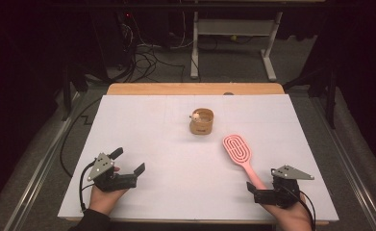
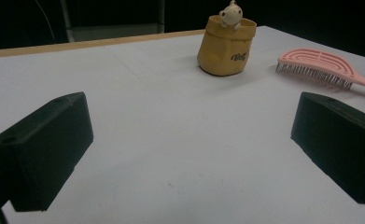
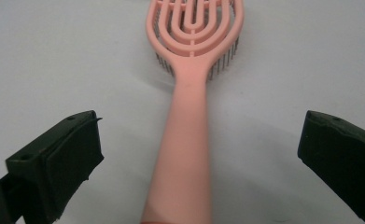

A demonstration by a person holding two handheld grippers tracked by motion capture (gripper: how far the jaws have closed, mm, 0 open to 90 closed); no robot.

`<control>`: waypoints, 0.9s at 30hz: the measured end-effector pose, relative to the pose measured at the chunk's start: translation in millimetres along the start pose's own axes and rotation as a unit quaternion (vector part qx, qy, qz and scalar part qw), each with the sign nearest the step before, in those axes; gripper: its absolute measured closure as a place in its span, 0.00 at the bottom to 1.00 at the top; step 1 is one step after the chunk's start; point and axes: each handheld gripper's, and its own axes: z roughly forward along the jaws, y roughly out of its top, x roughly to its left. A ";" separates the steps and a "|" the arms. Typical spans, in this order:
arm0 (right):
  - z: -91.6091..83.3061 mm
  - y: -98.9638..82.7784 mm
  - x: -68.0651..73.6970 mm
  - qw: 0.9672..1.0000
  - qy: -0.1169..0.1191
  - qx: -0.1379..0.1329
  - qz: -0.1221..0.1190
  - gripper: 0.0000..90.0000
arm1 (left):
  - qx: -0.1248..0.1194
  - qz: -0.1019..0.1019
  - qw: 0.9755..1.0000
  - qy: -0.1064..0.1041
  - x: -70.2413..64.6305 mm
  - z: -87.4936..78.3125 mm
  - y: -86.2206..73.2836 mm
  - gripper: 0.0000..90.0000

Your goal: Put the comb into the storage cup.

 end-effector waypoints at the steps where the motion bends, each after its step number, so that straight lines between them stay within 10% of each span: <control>1: 0.4 0.9 -0.5 1.000 -0.002 0.002 0.001 0.00 | 0.000 0.000 1.000 0.000 0.0 0.0 0.0 0.00; 27: 41.8 82.3 13.4 0.997 -0.016 0.065 -0.034 0.00 | -0.002 0.005 1.000 -0.013 -0.9 1.9 0.9 0.00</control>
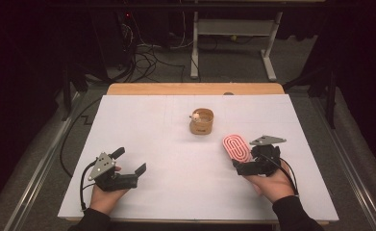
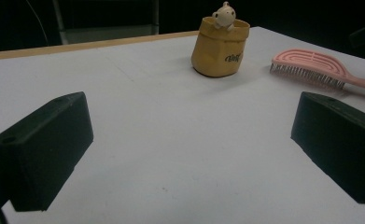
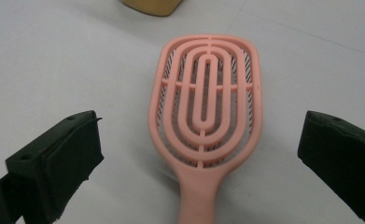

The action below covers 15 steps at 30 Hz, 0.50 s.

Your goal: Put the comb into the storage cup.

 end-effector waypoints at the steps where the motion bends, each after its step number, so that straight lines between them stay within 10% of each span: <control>1: 6.8 6.1 0.6 1.000 -0.004 0.011 -0.004 0.00 | -0.001 -0.002 1.000 -0.001 -0.1 0.0 0.0 0.00; 15: 37.6 26.8 -2.1 0.998 -0.015 0.057 0.004 0.00 | -0.002 -0.006 1.000 -0.001 0.9 -0.6 -0.5 0.00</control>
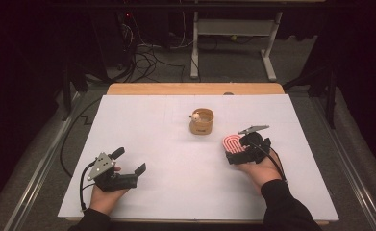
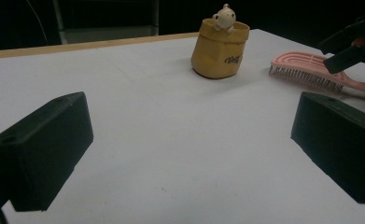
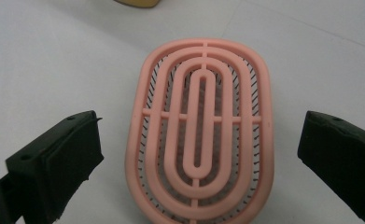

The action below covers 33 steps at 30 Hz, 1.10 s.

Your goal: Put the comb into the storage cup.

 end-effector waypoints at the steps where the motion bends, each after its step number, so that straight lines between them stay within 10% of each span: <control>1: 4.6 2.2 -0.1 1.000 0.000 0.013 -0.001 0.00 | 0.000 0.000 1.000 0.000 0.1 0.0 0.0 0.00; 33: 24.4 6.6 1.6 0.997 -0.011 0.070 0.001 0.21 | -0.008 -0.007 1.000 0.007 4.4 -1.9 0.6 0.00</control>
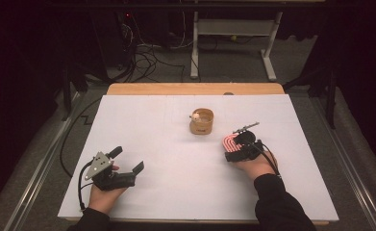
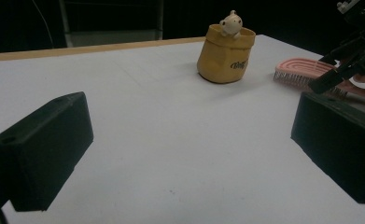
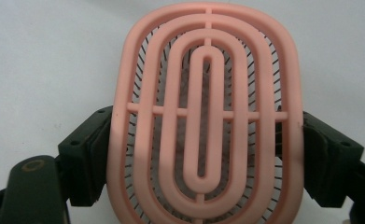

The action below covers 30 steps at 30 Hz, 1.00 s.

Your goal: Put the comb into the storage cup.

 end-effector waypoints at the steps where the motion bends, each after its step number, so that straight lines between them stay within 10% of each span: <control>1: 0.2 0.2 0.0 1.000 0.001 0.002 0.002 0.21 | -0.001 0.001 1.000 0.001 -0.1 0.0 0.1 0.00; 30: -5.0 -3.9 1.5 1.000 -0.009 -0.022 -0.011 0.23 | 0.007 0.008 1.000 -0.003 -3.6 2.2 -0.6 0.00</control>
